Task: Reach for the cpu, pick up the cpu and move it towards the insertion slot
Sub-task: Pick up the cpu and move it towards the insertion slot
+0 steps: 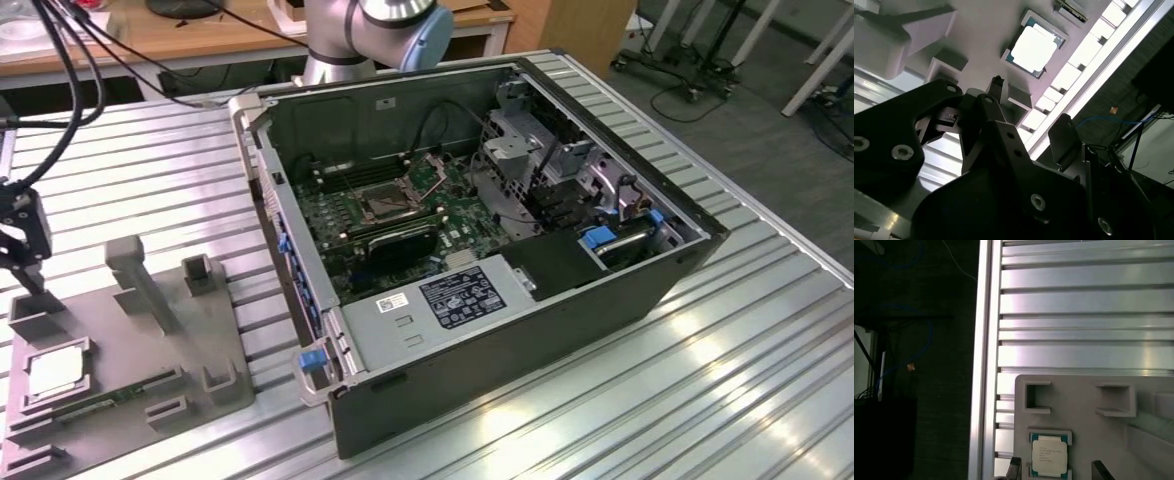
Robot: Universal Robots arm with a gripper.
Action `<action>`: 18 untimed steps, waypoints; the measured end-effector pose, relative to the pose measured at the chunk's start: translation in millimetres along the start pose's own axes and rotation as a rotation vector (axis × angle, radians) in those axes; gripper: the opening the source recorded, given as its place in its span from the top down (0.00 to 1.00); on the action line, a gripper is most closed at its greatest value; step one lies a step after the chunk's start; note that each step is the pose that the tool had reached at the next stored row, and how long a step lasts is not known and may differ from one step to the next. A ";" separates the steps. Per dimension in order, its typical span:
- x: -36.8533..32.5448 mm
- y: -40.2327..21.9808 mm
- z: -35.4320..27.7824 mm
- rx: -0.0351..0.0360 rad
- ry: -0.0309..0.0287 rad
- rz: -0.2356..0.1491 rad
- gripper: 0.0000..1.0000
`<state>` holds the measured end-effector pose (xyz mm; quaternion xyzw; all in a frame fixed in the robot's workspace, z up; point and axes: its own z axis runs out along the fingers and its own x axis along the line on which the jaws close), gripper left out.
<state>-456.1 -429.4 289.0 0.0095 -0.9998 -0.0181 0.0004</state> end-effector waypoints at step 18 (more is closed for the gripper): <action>0.4 -12.6 15.3 -0.0077 -0.0001 0.000 0.36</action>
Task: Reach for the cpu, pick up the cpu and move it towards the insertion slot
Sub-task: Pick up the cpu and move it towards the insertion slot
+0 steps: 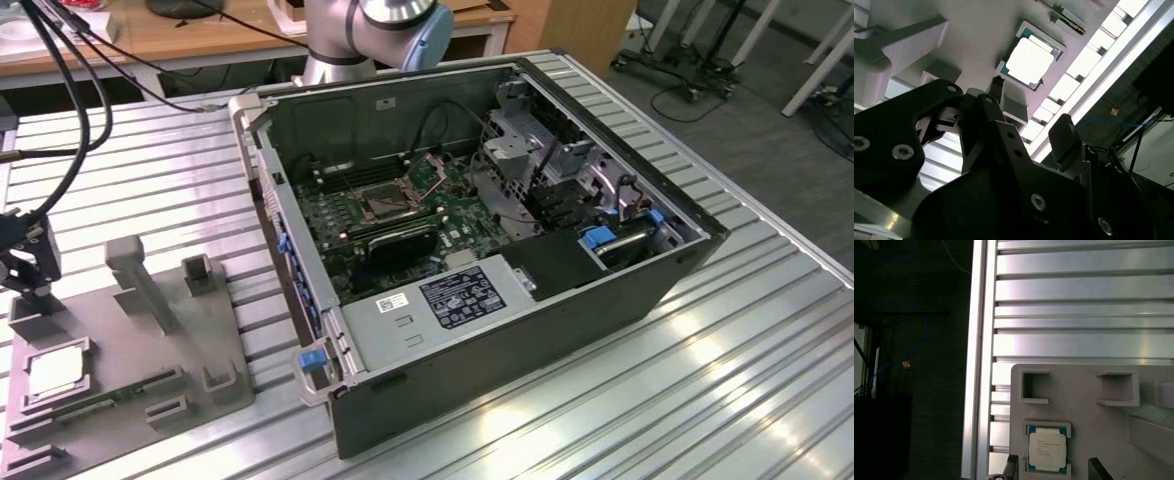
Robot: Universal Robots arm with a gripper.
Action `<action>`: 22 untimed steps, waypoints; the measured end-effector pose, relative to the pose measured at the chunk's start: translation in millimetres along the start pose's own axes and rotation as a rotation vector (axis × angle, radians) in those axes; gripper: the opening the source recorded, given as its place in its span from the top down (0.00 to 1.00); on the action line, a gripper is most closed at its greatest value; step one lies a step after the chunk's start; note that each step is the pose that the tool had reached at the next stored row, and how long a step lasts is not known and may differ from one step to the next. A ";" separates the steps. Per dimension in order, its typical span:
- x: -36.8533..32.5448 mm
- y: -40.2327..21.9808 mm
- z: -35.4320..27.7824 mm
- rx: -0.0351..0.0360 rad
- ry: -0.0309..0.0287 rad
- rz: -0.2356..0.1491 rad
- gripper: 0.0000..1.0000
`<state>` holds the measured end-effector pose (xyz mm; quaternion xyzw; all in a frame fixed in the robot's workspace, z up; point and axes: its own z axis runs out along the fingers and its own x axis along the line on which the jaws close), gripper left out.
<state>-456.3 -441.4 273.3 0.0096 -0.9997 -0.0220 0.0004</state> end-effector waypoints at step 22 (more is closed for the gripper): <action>0.8 -12.4 27.9 -0.0002 0.0000 -0.001 0.36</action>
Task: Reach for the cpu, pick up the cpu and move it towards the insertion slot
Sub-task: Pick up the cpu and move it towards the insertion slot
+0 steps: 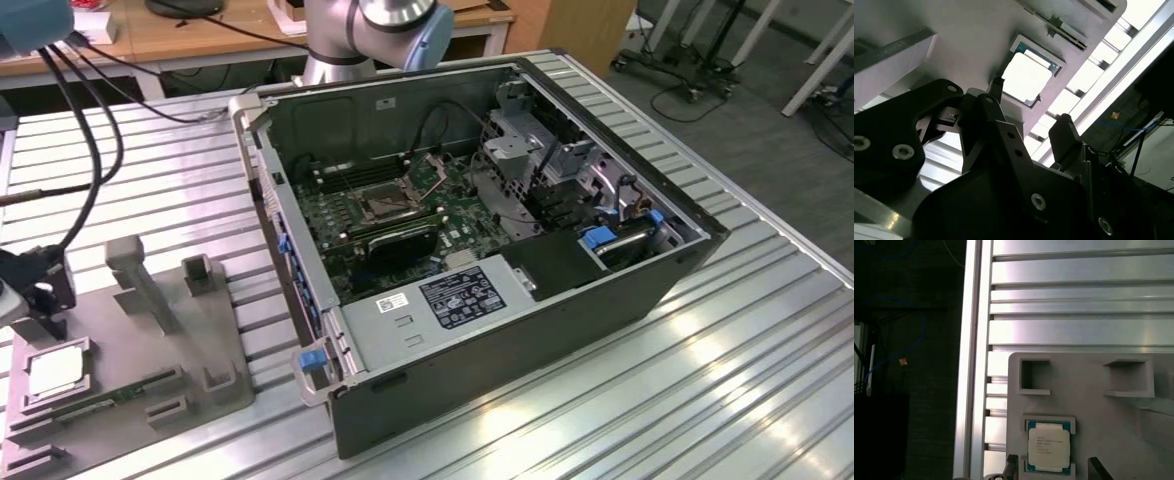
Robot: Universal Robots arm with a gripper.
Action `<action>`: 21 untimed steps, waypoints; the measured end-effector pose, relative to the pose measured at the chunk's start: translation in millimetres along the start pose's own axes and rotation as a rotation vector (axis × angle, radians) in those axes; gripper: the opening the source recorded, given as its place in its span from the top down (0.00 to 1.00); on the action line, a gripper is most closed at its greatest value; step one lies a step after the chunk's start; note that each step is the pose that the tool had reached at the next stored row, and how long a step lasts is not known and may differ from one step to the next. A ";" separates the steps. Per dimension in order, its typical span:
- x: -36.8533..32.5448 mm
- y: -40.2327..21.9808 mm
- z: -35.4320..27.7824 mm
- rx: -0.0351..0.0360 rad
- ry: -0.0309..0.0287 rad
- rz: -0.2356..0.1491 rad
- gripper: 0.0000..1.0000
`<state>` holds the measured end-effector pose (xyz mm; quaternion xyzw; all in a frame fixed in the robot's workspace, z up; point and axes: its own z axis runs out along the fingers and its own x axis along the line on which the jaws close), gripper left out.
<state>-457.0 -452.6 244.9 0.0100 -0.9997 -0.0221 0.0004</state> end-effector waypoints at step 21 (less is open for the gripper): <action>0.6 -8.2 29.8 -0.0081 -0.0001 0.000 0.36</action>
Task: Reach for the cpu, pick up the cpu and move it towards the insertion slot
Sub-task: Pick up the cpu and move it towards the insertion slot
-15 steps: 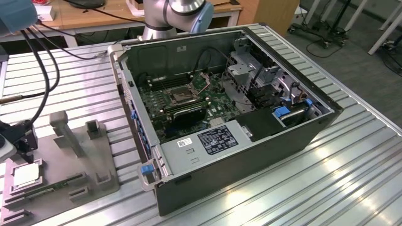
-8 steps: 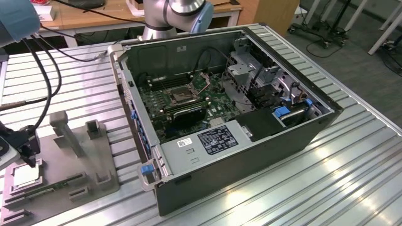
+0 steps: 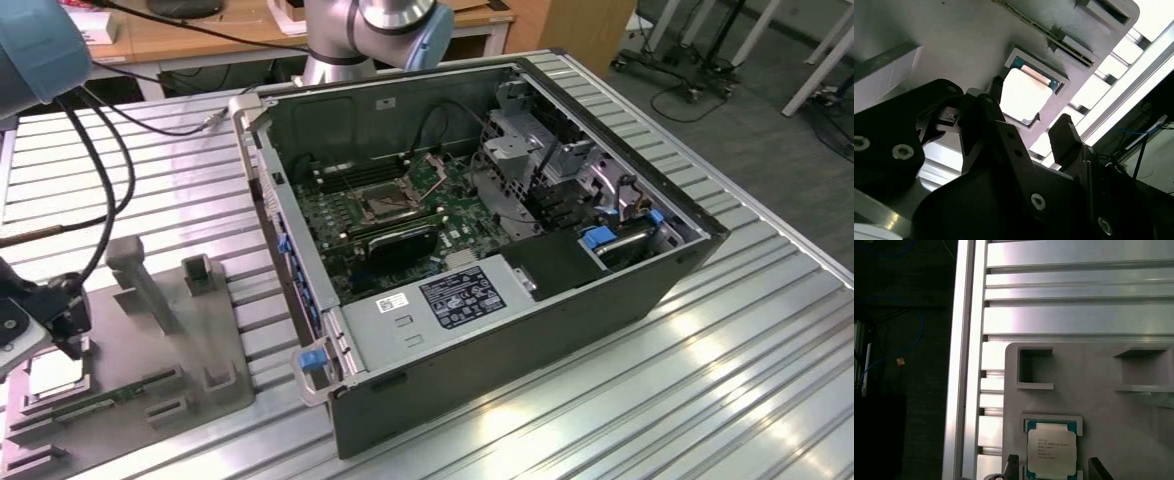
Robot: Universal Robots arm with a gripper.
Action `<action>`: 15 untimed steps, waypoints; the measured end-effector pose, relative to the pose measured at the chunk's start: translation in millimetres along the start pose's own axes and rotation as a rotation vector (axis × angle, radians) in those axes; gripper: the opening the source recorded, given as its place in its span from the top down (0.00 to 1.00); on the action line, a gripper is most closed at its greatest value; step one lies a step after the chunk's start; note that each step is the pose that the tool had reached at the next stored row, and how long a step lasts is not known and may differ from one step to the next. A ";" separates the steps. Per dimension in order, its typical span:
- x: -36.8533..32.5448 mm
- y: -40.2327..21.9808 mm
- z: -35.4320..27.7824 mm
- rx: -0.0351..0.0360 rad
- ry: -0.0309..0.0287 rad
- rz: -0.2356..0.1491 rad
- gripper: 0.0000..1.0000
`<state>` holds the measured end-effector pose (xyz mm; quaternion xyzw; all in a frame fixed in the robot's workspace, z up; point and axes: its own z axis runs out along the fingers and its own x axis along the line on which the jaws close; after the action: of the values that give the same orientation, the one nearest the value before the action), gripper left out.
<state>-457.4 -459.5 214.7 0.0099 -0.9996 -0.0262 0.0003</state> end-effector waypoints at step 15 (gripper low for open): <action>-0.2 0.9 12.2 0.0068 0.0001 0.000 0.29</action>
<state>-457.3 -458.0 202.5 0.0100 -0.9997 -0.0228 0.0004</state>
